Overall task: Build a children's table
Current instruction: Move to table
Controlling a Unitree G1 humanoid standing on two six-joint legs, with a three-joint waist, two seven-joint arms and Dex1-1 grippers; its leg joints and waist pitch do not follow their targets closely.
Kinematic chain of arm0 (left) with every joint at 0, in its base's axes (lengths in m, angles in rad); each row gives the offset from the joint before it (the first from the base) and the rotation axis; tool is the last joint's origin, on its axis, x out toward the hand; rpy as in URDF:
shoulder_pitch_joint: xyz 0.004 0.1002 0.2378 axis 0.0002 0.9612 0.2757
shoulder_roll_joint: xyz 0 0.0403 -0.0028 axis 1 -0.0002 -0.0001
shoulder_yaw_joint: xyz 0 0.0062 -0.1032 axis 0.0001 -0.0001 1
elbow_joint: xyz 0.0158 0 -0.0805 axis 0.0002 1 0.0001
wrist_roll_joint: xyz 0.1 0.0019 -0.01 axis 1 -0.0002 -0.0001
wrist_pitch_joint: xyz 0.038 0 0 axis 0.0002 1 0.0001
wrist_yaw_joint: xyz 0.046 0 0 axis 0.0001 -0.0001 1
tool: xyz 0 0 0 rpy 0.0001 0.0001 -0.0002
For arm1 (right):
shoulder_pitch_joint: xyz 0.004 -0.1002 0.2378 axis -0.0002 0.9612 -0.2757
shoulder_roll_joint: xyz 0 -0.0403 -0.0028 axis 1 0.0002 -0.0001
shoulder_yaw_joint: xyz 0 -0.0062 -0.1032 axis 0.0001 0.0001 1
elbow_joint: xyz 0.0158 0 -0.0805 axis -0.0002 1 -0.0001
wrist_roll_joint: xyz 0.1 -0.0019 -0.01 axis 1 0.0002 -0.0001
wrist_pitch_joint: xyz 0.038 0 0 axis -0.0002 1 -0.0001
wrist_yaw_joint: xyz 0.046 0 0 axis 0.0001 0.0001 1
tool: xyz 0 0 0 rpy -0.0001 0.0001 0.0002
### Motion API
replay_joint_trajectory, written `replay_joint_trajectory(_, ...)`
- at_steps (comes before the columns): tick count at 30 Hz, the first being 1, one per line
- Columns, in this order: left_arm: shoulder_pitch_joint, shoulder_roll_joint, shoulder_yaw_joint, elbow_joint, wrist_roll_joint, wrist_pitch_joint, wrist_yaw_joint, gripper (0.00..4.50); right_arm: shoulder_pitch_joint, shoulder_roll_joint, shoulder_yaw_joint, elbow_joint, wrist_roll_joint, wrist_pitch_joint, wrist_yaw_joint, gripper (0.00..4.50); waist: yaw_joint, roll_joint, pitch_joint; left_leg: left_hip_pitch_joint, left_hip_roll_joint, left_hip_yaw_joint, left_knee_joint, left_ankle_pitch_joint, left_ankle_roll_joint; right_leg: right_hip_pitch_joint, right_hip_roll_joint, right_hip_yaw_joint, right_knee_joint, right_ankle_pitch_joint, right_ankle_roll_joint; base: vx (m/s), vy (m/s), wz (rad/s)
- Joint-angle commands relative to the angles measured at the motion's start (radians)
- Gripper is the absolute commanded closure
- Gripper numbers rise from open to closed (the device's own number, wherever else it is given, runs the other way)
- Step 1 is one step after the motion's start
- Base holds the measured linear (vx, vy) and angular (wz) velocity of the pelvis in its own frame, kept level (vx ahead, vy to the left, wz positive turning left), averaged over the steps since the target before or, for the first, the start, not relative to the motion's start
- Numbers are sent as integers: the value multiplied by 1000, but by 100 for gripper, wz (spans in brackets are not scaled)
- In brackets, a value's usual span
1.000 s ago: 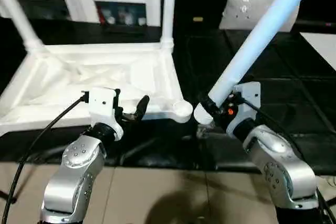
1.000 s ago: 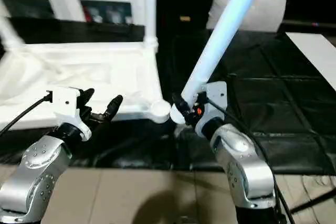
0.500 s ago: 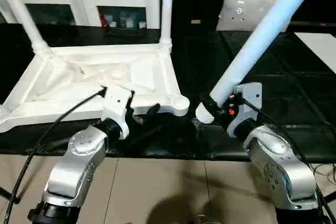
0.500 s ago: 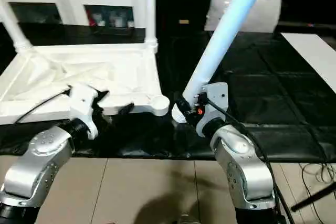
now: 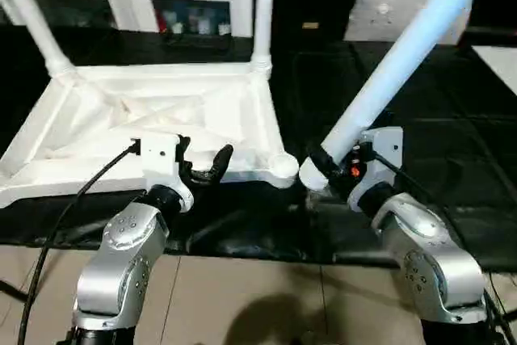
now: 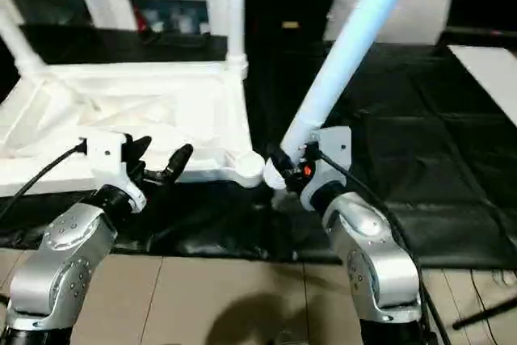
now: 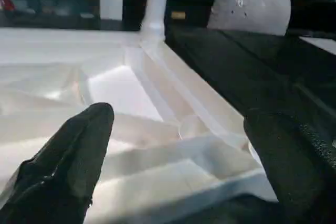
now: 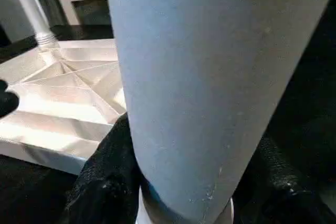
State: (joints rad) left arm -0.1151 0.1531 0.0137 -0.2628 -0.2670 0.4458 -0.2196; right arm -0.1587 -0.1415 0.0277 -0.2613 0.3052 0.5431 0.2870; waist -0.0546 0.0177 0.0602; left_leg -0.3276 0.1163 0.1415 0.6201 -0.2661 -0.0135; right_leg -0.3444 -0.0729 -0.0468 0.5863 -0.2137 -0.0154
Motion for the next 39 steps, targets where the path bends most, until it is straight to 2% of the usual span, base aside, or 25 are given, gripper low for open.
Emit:
replay_joint_trajectory(1,0,0,4,-20,4,4,9,0,-7,-2,0,-13,6,7,2,261,-3,6,-49,5,76,-15,-92,-288,89,61,-54,36,-79,-355,-285,63,-4,3)
replay_joint_trajectory(7,9,8,-3,-28,7,7,1,0,-2,-6,5,-9,1,10,7,261,-3,10,-75,13,62,-21,-74,34,210,78,-39,22,-42,-55,-310,82,11,1)
replay_joint_trajectory(8,11,9,-3,-30,7,9,0,0,-2,-7,6,-10,2,15,6,261,-6,34,-77,172,134,-9,-85,22,85,-39,-6,15,-2,-65,-275,138,2,-29)
replay_joint_trajectory(9,13,11,-4,-33,8,10,-1,0,-2,-9,10,-11,2,11,10,261,-20,15,-52,167,196,-27,-125,-44,15,-69,-21,-8,39,-64,-178,149,-11,-55)
replay_joint_trajectory(10,16,13,-5,-37,8,11,-2,0,-2,-9,14,-12,0,3,14,261,-12,2,-41,174,181,19,-125,-100,-33,-80,-40,-2,42,-46,-163,149,-11,-55)
replay_joint_trajectory(11,20,15,-5,-42,8,13,-2,0,-2,-5,11,-13,5,-1,15,261,-13,-10,-46,163,142,45,-106,-121,-48,-55,-40,16,25,-37,-186,126,-22,-58)
replay_joint_trajectory(12,20,15,-5,-42,8,13,-2,0,-2,-5,11,-13,5,-1,15,261,29,-36,-72,55,-6,100,-11,-141,-65,108,-27,151,-12,31,-295,140,-18,-39)
replay_joint_trajectory(13,25,18,-7,-50,8,17,-3,0,-3,-7,13,-15,2,-2,16,261,90,-13,-94,-78,36,-8,105,-92,57,202,-219,235,-54,230,-391,140,-18,-39)
replay_joint_trajectory(14,27,18,-7,-53,8,17,-3,0,-3,-8,13,-15,2,0,16,261,65,-42,-71,-126,51,-32,130,-52,72,189,-214,223,-54,287,-418,119,0,-24)
replay_joint_trajectory(15,31,21,-9,-58,9,19,-4,0,-4,-9,14,-13,2,4,16,261,76,-32,-84,-142,40,-46,108,52,39,173,-142,153,-24,394,-411,83,-23,-19)
replay_joint_trajectory(16,34,23,-10,-62,12,19,-5,0,-5,-8,13,-8,0,0,17,261,61,-10,-74,-133,43,-46,38,183,47,130,-72,75,-13,341,-371,83,-23,-19)
replay_joint_trajectory(17,37,25,-10,-67,12,20,-7,0,-6,-9,13,-4,-3,-7,18,261,61,14,-73,-108,45,-39,-10,244,73,106,-31,35,-17,252,-324,90,-13,-2)
replay_joint_trajectory(18,40,29,-12,-70,14,22,-10,0,-8,-10,12,-2,-4,-11,19,261,42,62,-43,-64,96,-73,-79,171,123,51,26,-14,4,9,-202,55,10,0)
replay_joint_trajectory(19,45,29,-12,-78,3,15,-23,0,-11,-18,5,3,-4,-17,22,261,11,55,-72,17,191,-137,-69,141,247,-5,13,-3,76,-58,-141,121,1,-4)
replay_joint_trajectory(20,47,31,-13,-81,-6,22,-31,0,-12,-20,1,7,-3,-21,22,261,10,53,-82,33,209,-163,-46,363,374,-31,-27,20,88,19,-113,106,1,-3)
replay_joint_trajectory(21,47,31,-13,-81,-6,22,-31,0,-12,-20,1,7,-3,-21,22,261,18,53,-83,31,204,-160,-30,503,408,-41,-44,33,82,76,-101,118,13,-3)
replay_joint_trajectory(22,46,43,-23,-80,1,30,-38,0,-14,-21,-12,9,3,-33,25,261,23,43,-84,22,192,-153,-12,633,415,-44,-60,49,69,148,-87,52,22,0)
replay_joint_trajectory(23,43,64,-38,-76,9,38,-59,0,-19,-25,-37,14,19,-43,31,262,39,19,-93,-17,133,-114,13,769,352,-10,-83,69,50,356,-82,0,0,0)
replay_joint_trajectory(24,41,72,-44,-75,10,40,-69,0,-23,-28,-48,16,26,-43,34,262,60,-2,-102,-76,65,-60,7,655,252,53,-63,62,59,602,-60,0,0,0)
replay_joint_trajectory(25,38,79,-45,-72,10,42,-78,0,-26,-35,-52,18,29,-38,40,262,81,-7,-93,-80,55,-39,-13,410,153,50,-60,60,41,686,-25,0,0,0)
replay_joint_trajectory(26,36,84,-46,-70,10,44,-82,0,-29,-39,-55,18,30,-36,45,262,79,0,-82,-73,66,-42,-41,213,70,56,-57,45,29,565,-28,-74,-17,-2)
replay_joint_trajectory(30,-9,166,-84,-11,19,72,-179,0,-45,-53,-68,35,40,-47,69,262,70,17,-62,-45,98,-46,-78,-100,-20,34,-48,48,-5,48,-117,-92,-10,0)
replay_joint_trajectory(31,-17,180,-90,0,22,71,-197,0,-48,-55,-67,41,34,-65,72,262,68,16,-43,-35,99,-34,-91,-260,-73,18,-52,57,-28,-250,-150,-96,-5,3)
replay_joint_trajectory(33,-30,210,-102,18,29,66,-232,0,-57,-55,-69,54,1,-98,41,262,70,22,-38,-24,97,-32,-91,-337,-108,8,-63,64,-45,-425,-139,-104,17,-3)
replay_joint_trajectory(39,-83,358,-170,69,27,79,-429,0,-71,-75,-59,79,24,-49,94,262,70,30,-56,-36,98,-31,-109,-262,-99,11,-58,55,-37,-313,-124,-26,10,-3)
